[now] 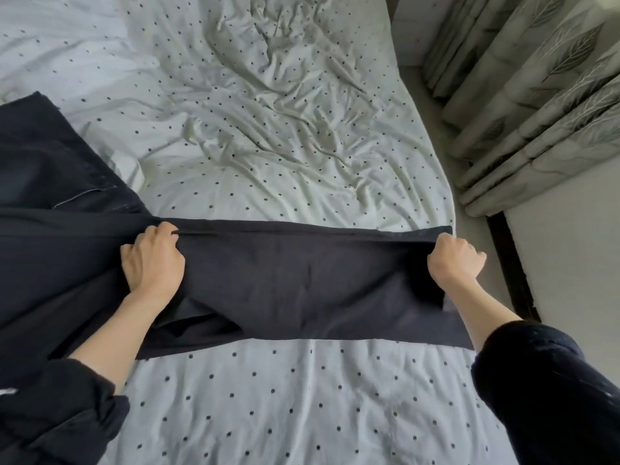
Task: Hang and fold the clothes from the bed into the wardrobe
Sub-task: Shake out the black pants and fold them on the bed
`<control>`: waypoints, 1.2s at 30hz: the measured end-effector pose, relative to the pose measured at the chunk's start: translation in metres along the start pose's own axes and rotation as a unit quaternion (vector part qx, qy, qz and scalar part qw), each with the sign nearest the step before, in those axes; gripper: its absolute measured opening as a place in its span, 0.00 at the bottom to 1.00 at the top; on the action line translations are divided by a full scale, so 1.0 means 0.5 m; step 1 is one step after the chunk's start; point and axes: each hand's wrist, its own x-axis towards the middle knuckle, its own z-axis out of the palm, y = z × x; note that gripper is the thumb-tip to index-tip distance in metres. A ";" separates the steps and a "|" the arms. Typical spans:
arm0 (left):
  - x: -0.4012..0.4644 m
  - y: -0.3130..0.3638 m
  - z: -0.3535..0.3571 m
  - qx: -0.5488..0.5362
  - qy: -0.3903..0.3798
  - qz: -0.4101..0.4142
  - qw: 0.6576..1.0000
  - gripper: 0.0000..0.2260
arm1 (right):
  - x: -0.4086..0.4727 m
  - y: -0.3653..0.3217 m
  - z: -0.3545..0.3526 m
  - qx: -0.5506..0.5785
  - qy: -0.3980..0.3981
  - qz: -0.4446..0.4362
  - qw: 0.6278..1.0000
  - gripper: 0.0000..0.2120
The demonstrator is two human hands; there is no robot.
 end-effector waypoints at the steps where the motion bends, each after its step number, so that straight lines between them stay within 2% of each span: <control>1: -0.001 0.001 0.011 0.008 0.002 -0.006 1.000 0.09 | 0.016 -0.003 0.005 0.002 -0.003 0.001 1.000 0.05; 5: -0.011 0.018 0.031 -0.010 0.029 0.023 0.999 0.05 | 0.068 -0.012 0.036 0.015 -0.019 0.008 1.000 0.05; 10: -0.033 0.112 0.059 -0.022 -0.032 0.198 0.979 0.08 | 0.102 0.001 0.068 -0.018 -0.021 0.018 0.999 0.05; 13: -0.040 0.178 0.087 -0.009 -0.017 0.256 0.966 0.05 | 0.125 0.021 0.075 -0.034 0.009 0.010 0.999 0.06; 17: -0.023 0.206 0.105 -0.010 0.042 0.212 0.976 0.03 | 0.170 0.035 0.090 -0.001 0.059 -0.019 0.998 0.07; 19: -0.021 0.206 0.111 -0.004 0.058 0.203 0.977 0.03 | 0.169 0.023 0.105 0.043 0.069 -0.036 0.996 0.12; 22: -0.028 0.205 0.113 0.009 0.059 0.209 0.976 0.04 | 0.087 -0.032 0.116 0.133 0.048 -0.078 0.987 0.24; 25: -0.050 0.198 0.104 0.024 0.054 0.211 0.976 0.08 | -0.042 -0.089 0.141 0.195 -0.015 -0.140 0.971 0.25; 28: -0.084 0.167 0.079 0.036 0.060 0.212 0.975 0.14 | -0.113 -0.099 0.166 0.197 -0.057 -0.118 0.971 0.25; 31: -0.123 0.099 0.048 0.039 0.075 0.172 0.981 0.17 | -0.130 -0.085 0.161 0.190 -0.071 -0.092 0.975 0.25; 34: -0.173 0.011 0.012 0.048 0.107 0.135 0.984 0.18 | -0.171 -0.096 0.141 0.165 -0.052 -0.123 0.977 0.25; 36: -0.208 -0.046 -0.013 0.059 0.117 0.109 0.985 0.19 | -0.217 -0.134 0.125 0.159 -0.040 -0.180 0.970 0.26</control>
